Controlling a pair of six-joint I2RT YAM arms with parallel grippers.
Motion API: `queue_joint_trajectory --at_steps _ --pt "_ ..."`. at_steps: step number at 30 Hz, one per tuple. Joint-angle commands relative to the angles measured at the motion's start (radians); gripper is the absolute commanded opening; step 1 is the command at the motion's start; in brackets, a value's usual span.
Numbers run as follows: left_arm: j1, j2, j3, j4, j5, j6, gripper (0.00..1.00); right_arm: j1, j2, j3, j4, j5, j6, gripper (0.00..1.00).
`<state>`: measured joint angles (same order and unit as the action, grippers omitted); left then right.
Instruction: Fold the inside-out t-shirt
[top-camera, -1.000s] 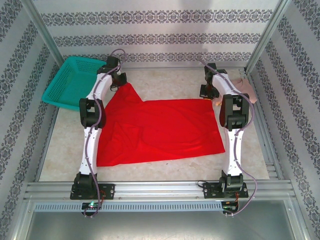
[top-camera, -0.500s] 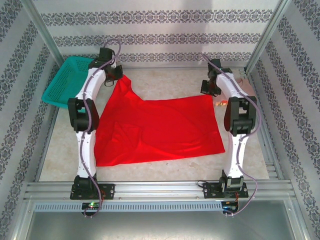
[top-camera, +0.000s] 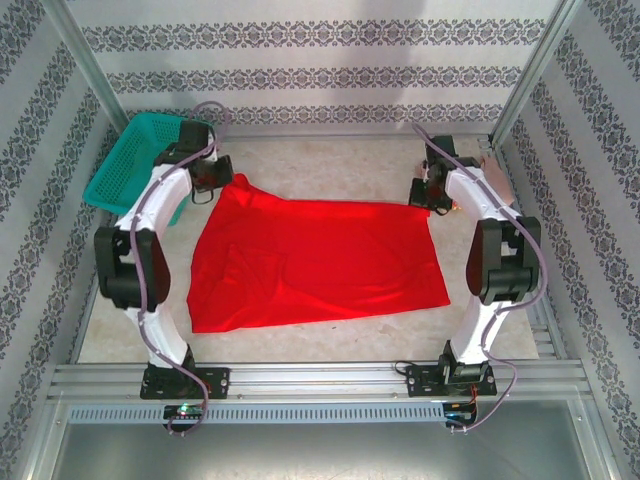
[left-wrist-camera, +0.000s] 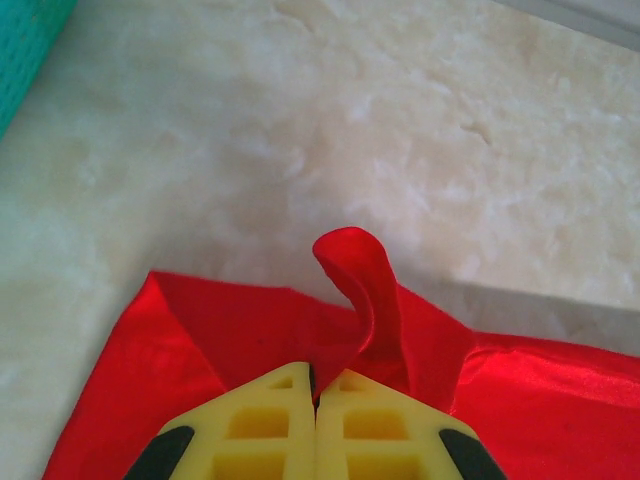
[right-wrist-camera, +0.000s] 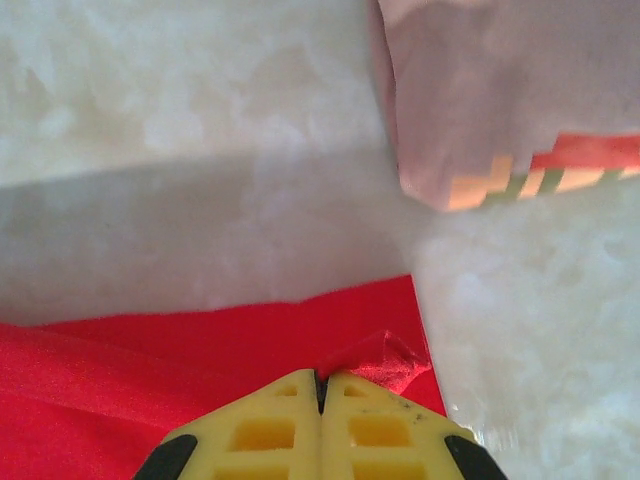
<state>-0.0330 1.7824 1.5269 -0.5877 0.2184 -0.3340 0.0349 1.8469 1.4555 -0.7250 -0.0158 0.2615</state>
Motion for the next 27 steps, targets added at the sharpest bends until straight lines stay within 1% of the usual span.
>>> queue_joint_trajectory --at_steps 1,6,9,12,18,23,27 --pt "-0.002 -0.133 -0.103 0.053 -0.02 -0.047 0.0 -0.004 -0.084 -0.074 0.007 0.019 -0.015 0.0" --pt "-0.002 -0.304 -0.306 0.043 -0.016 -0.08 0.0 -0.013 -0.18 -0.193 0.004 0.05 -0.016 0.0" --pt "-0.002 -0.383 -0.388 0.016 -0.013 -0.087 0.0 -0.013 -0.207 -0.24 -0.002 0.055 -0.013 0.0" --pt "-0.002 -0.43 -0.452 -0.002 -0.012 -0.089 0.0 -0.013 -0.217 -0.278 -0.001 0.07 -0.01 0.0" --pt "-0.002 -0.434 -0.524 0.014 0.001 -0.108 0.0 -0.012 -0.208 -0.333 0.007 0.09 -0.006 0.0" --pt "-0.002 -0.431 -0.536 0.014 0.003 -0.111 0.0 -0.009 -0.195 -0.35 0.012 0.093 -0.009 0.0" --pt "-0.002 -0.457 -0.532 -0.006 -0.002 -0.109 0.0 -0.01 -0.199 -0.346 0.004 0.1 -0.01 0.0"
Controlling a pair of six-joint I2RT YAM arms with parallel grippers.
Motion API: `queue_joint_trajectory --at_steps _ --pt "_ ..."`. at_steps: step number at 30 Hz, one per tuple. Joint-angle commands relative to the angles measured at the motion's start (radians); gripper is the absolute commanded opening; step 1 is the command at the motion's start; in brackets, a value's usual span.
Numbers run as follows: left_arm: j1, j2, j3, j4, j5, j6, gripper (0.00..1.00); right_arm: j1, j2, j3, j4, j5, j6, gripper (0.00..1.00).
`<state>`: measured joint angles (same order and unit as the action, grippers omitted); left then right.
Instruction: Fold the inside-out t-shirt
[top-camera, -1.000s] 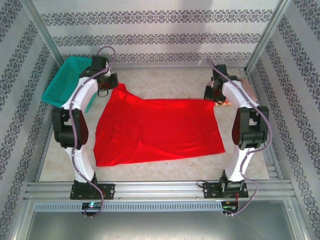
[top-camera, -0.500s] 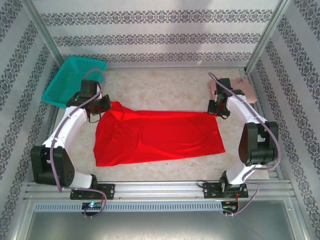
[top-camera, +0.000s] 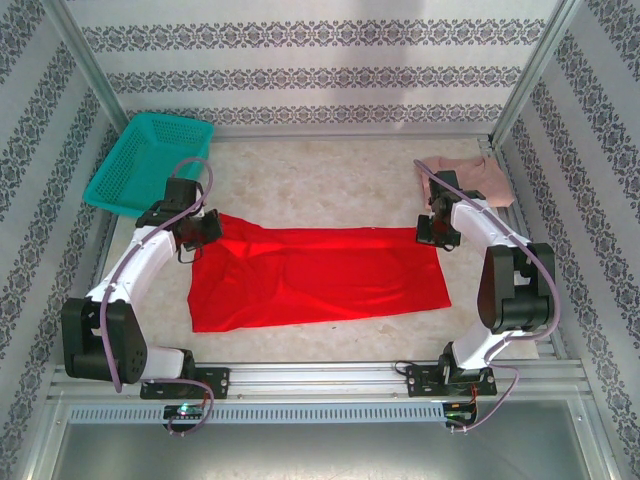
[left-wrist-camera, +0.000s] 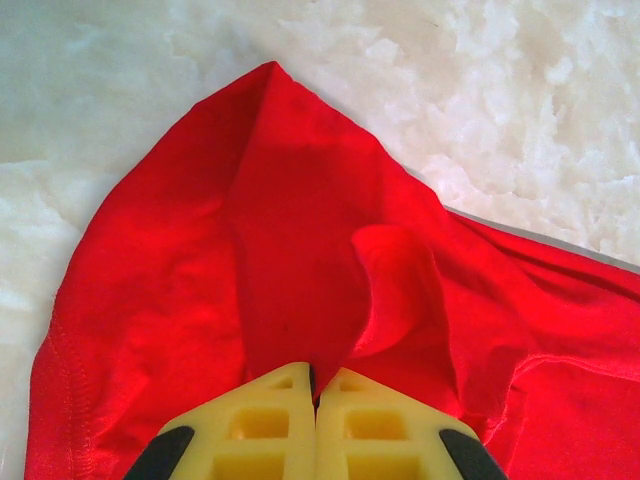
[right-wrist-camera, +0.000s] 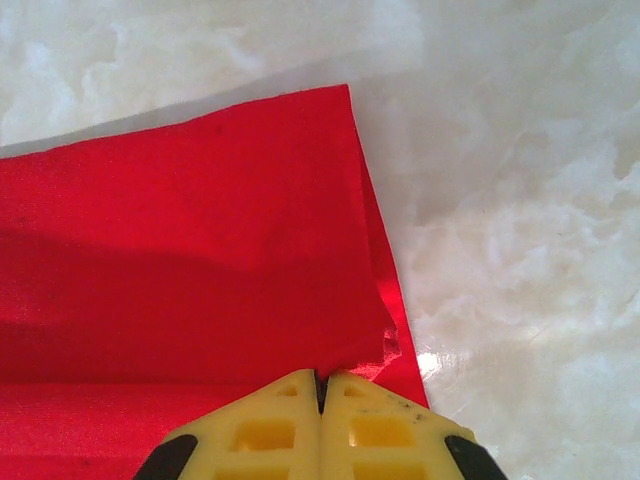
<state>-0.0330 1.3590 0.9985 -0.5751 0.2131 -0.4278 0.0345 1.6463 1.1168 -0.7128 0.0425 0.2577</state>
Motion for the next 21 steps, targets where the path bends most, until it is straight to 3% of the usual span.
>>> queue_joint_trajectory --at_steps 1,10,21 --pt "-0.002 -0.041 -0.001 -0.023 0.003 -0.017 0.0 -0.008 -0.002 -0.004 -0.01 0.042 -0.006 0.0" --pt "-0.002 -0.108 0.012 -0.064 0.054 -0.029 0.0 -0.007 -0.016 0.011 -0.031 0.056 -0.014 0.0" --pt "-0.002 -0.138 -0.138 -0.036 0.049 -0.04 0.0 -0.008 0.024 -0.01 -0.025 0.072 -0.018 0.0"
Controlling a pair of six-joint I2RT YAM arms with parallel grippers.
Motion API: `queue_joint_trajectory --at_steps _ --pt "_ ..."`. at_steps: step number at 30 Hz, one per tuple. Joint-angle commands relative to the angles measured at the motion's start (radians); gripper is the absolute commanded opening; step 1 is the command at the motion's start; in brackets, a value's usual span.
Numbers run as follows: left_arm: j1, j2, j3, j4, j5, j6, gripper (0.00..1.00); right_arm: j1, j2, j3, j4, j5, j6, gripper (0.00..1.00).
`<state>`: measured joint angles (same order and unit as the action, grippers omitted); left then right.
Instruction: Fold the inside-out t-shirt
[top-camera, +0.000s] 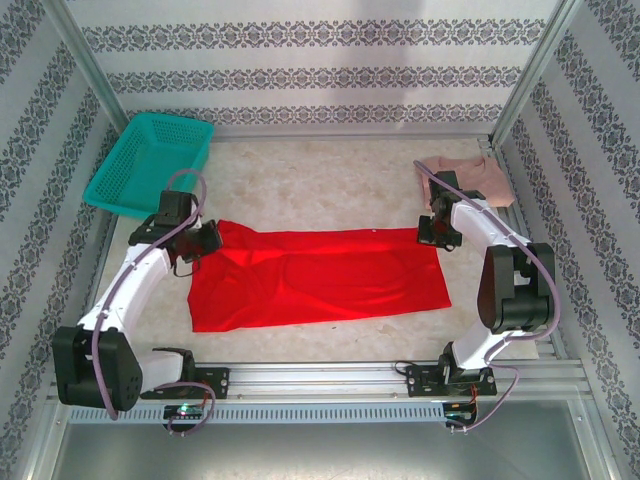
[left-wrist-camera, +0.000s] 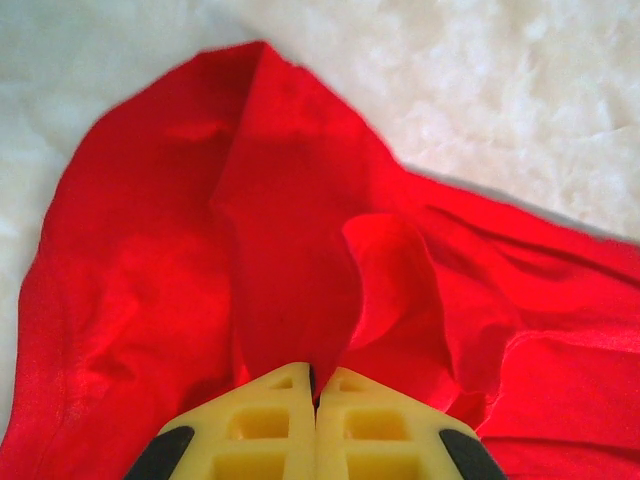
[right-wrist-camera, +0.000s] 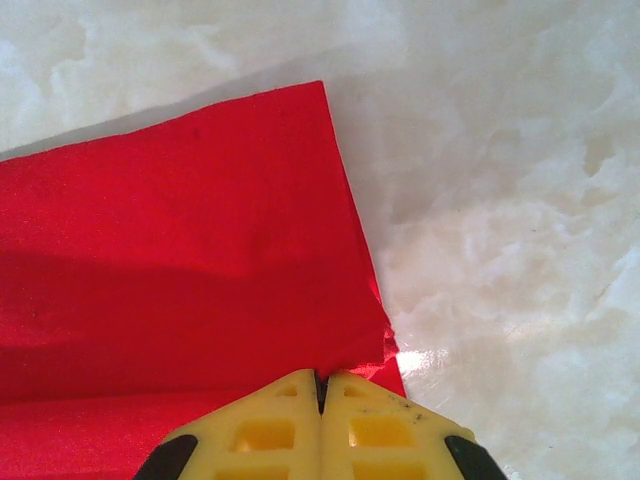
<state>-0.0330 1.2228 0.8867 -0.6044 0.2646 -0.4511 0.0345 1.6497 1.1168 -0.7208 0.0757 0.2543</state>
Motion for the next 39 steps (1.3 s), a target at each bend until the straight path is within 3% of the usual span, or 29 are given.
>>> queue_joint_trajectory --at_steps 1,14,17,20,22,25,28,33,39 --pt "-0.002 0.002 -0.038 0.002 -0.007 -0.019 0.0 -0.005 0.027 -0.016 -0.015 0.041 -0.014 0.0" --pt "-0.003 -0.05 -0.141 0.001 0.029 -0.036 0.0 -0.012 0.064 -0.015 -0.017 0.088 -0.008 0.01" --pt "-0.003 -0.045 -0.163 0.008 0.033 -0.044 0.0 -0.01 0.067 -0.027 -0.017 0.091 -0.004 0.05" --pt "-0.004 -0.05 -0.186 0.012 0.037 -0.053 0.0 0.001 0.007 -0.041 -0.008 0.096 0.002 0.2" --pt "-0.004 -0.058 -0.203 0.017 0.048 -0.062 0.0 0.048 -0.089 -0.063 0.045 0.083 -0.02 0.36" --pt "-0.004 -0.058 -0.228 0.03 0.055 -0.073 0.0 0.162 -0.17 -0.088 0.131 0.012 -0.034 0.47" --pt "-0.004 -0.05 -0.251 0.054 0.066 -0.087 0.0 0.267 -0.123 -0.068 0.19 -0.107 0.011 0.5" --pt "-0.005 -0.052 -0.272 0.065 0.078 -0.104 0.0 0.403 0.071 0.036 0.214 -0.164 0.082 0.48" --pt "-0.004 -0.092 -0.277 0.045 0.071 -0.124 0.0 0.432 0.207 0.09 0.138 -0.158 0.117 0.42"
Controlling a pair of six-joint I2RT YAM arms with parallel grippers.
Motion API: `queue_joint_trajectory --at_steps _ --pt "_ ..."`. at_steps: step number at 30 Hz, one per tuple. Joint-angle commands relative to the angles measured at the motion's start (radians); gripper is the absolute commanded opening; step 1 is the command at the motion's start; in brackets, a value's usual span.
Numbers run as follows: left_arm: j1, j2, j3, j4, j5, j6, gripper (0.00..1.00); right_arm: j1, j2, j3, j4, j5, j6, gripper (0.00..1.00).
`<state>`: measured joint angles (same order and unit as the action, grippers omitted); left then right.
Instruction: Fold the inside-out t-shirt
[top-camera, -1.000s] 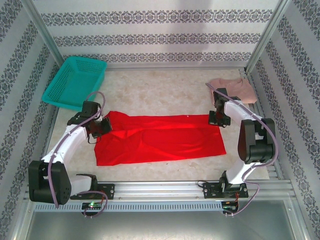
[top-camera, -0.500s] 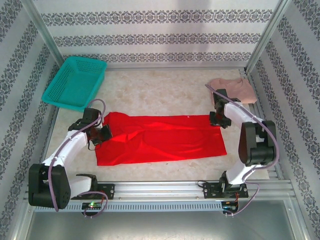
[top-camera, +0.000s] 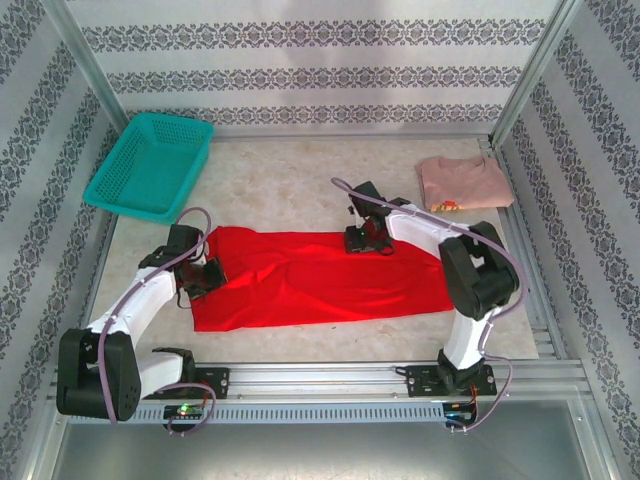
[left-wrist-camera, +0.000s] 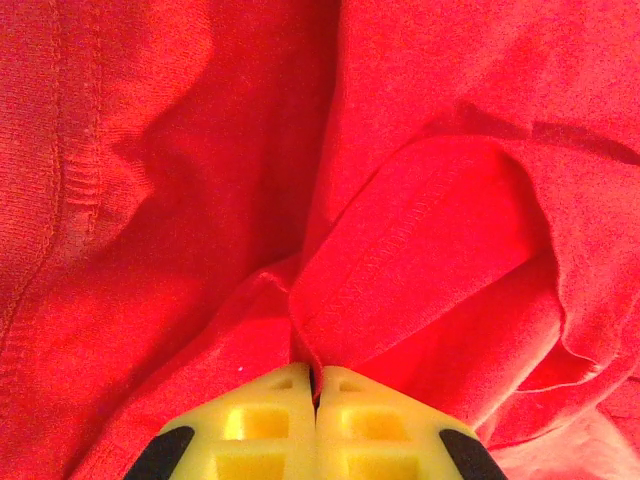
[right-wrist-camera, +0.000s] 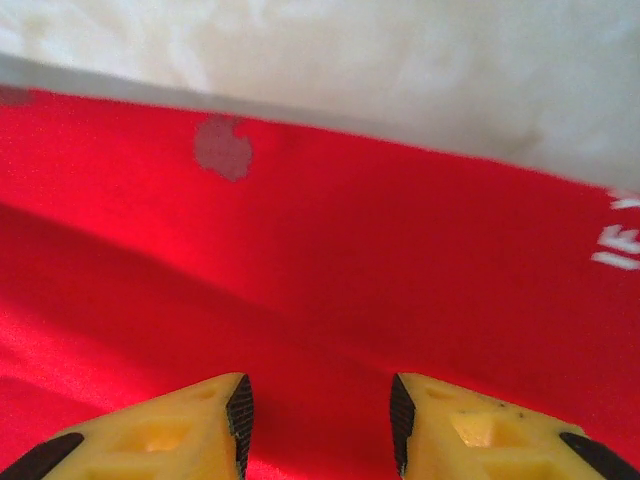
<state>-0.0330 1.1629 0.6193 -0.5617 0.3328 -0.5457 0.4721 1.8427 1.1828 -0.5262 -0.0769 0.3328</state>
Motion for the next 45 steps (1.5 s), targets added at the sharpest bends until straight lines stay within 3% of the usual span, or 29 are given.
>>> queue_joint_trajectory --at_steps 1,6,9,12,15,17,22,32,36,45 --pt "-0.004 -0.04 -0.016 0.004 -0.005 -0.034 0.0 -0.01 0.016 0.017 -0.063 0.001 0.036 0.42" --pt "-0.004 -0.039 -0.054 0.041 -0.061 -0.044 0.07 -0.007 -0.037 0.009 -0.067 0.021 -0.008 0.44" --pt "-0.004 -0.033 -0.059 0.043 -0.074 -0.05 0.24 0.043 -0.115 -0.003 -0.019 -0.029 -0.044 0.47" --pt "-0.004 -0.097 -0.035 0.01 -0.152 -0.046 0.4 0.167 -0.187 -0.035 0.073 -0.065 -0.049 0.5" --pt "-0.001 -0.171 -0.029 0.018 -0.239 -0.045 0.5 0.316 -0.189 -0.049 0.207 -0.104 0.012 0.53" --pt "0.004 -0.168 -0.021 0.043 -0.237 -0.046 0.54 0.403 -0.151 -0.03 0.294 -0.108 0.052 0.58" --pt "0.006 -0.036 0.026 0.072 -0.092 -0.039 0.55 0.525 0.018 0.127 0.322 -0.037 0.092 0.66" --pt "0.006 0.028 0.002 0.063 -0.018 -0.019 0.51 0.54 0.209 0.294 0.221 0.066 0.109 0.65" --pt "0.007 0.054 -0.014 0.06 -0.028 -0.012 0.43 0.539 0.262 0.346 0.185 0.072 0.111 0.57" --pt "0.006 0.04 -0.026 0.06 -0.099 -0.002 0.13 0.534 0.219 0.314 0.169 0.13 0.134 0.18"
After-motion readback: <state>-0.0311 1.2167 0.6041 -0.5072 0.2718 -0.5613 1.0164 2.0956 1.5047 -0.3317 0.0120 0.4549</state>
